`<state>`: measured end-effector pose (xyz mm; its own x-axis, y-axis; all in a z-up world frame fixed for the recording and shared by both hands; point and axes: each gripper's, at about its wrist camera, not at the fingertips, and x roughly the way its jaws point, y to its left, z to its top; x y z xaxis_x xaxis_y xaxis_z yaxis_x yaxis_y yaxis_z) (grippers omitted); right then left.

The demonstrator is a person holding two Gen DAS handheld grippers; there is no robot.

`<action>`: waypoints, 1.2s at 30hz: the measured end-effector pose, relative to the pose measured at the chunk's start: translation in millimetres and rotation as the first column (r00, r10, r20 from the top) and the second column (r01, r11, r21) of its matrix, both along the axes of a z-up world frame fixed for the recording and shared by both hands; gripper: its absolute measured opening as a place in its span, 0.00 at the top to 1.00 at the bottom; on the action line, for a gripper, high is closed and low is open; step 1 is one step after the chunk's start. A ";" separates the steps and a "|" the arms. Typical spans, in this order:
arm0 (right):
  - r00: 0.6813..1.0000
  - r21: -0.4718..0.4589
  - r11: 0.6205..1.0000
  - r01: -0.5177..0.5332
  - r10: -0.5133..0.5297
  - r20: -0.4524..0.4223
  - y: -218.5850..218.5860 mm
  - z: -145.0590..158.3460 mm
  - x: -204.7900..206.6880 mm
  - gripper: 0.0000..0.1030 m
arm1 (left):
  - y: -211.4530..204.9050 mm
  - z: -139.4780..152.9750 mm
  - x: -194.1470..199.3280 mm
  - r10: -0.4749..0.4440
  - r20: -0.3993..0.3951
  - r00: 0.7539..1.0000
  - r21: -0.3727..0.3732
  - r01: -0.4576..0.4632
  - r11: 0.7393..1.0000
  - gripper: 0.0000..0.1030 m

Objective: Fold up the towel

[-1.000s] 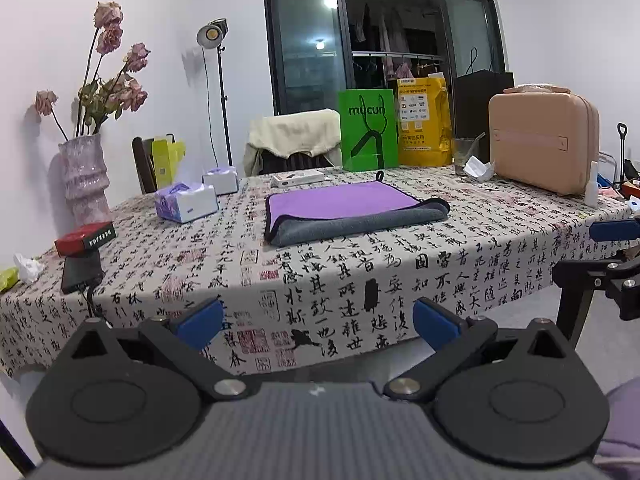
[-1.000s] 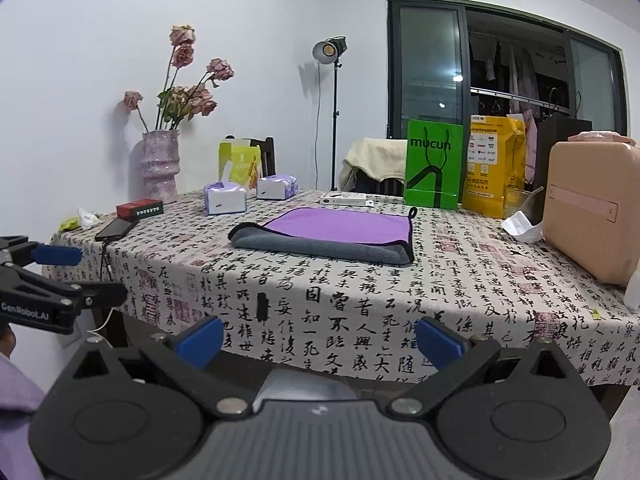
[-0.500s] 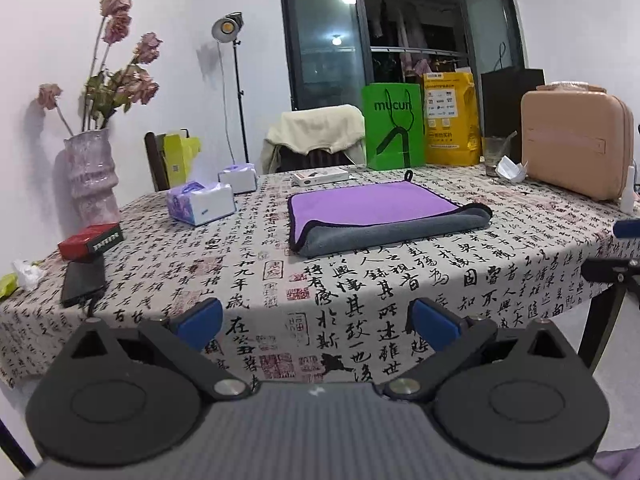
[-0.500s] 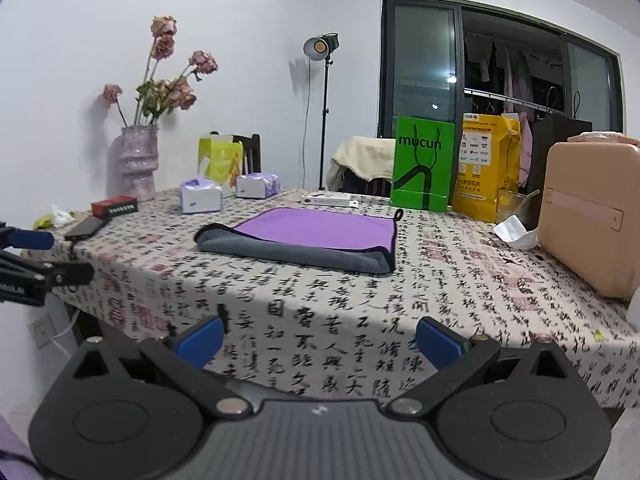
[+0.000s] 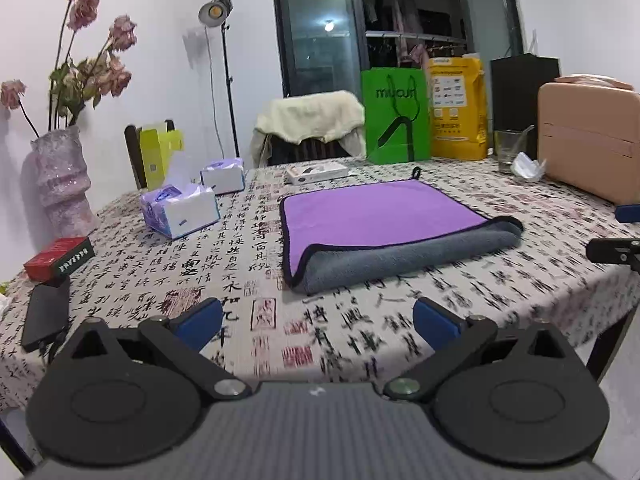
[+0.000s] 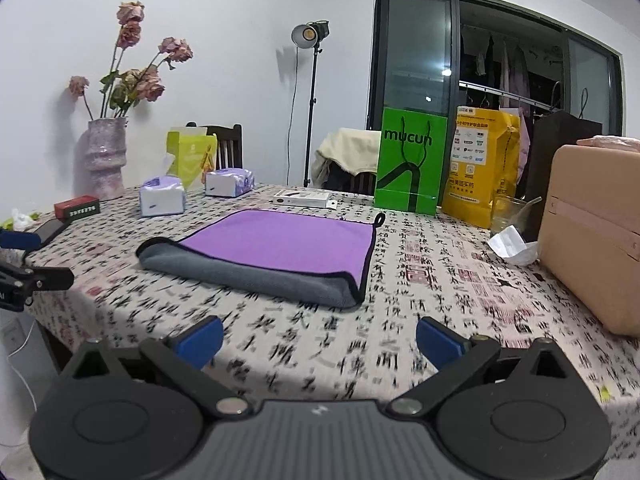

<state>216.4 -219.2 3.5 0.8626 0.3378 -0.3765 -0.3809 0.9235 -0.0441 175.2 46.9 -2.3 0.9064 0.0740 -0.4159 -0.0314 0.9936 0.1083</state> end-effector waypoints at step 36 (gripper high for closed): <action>0.961 0.025 0.985 -0.168 0.170 -0.218 23.6 -31.5 171.9 0.93 | 34.1 -23.1 139.2 -0.062 -0.182 0.981 -0.108 0.043 0.993 0.91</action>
<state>388.3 -195.6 -28.0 0.6897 0.4745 -0.5470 -0.5311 0.8450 0.0634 314.5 81.0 -25.4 0.8147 -0.0236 -0.5795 0.0321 0.9995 0.0044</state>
